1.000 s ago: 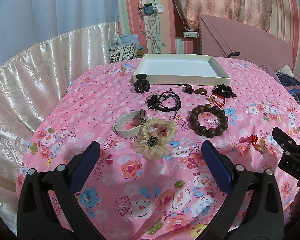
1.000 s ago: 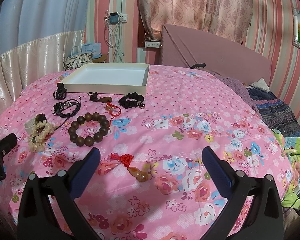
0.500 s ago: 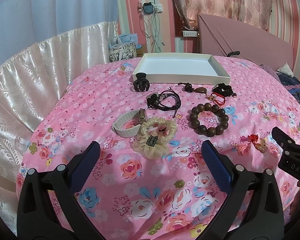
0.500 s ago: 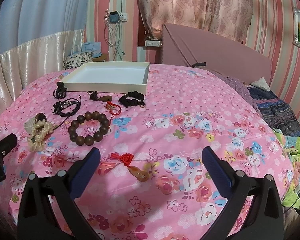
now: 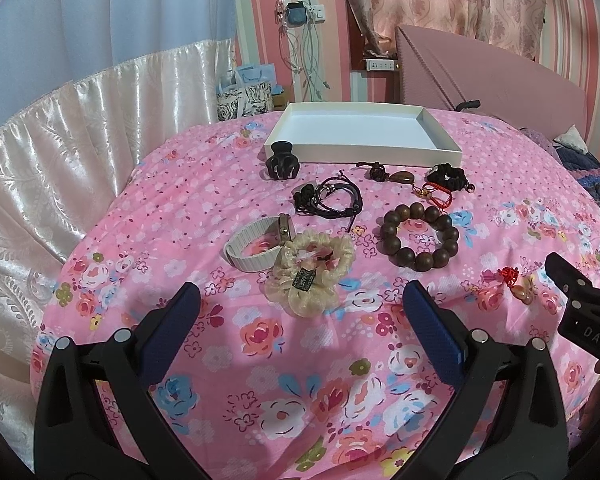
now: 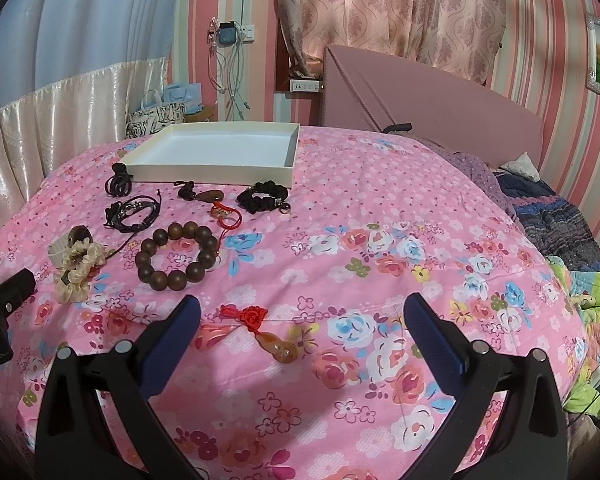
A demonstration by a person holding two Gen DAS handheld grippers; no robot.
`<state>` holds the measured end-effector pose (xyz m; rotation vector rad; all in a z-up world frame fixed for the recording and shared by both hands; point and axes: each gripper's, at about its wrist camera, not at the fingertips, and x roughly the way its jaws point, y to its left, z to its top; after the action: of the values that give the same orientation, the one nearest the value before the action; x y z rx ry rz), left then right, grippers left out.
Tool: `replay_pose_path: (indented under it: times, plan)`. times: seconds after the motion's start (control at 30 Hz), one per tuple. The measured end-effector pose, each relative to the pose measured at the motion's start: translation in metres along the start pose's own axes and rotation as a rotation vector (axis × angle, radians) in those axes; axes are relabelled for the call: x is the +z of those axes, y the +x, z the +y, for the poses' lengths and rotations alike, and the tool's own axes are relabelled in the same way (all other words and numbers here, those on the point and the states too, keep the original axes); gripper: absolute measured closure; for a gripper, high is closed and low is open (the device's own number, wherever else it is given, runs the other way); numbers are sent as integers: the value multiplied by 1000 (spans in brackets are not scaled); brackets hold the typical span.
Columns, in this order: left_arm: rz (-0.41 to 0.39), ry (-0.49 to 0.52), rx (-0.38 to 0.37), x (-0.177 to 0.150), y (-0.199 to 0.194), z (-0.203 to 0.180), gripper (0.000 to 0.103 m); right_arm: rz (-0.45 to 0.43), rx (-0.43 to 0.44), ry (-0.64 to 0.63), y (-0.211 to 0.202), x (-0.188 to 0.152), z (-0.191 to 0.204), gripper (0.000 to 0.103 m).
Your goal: Organize jewelry
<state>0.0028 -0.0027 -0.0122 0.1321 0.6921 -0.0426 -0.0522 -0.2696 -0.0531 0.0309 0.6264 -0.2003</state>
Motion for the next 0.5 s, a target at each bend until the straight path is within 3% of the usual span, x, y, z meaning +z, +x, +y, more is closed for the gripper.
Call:
replay_pose_path:
  times: [0.5]
  plan:
    - [23,-9,-41,2,12,1,3,19,20,10,15,-3,3,2]
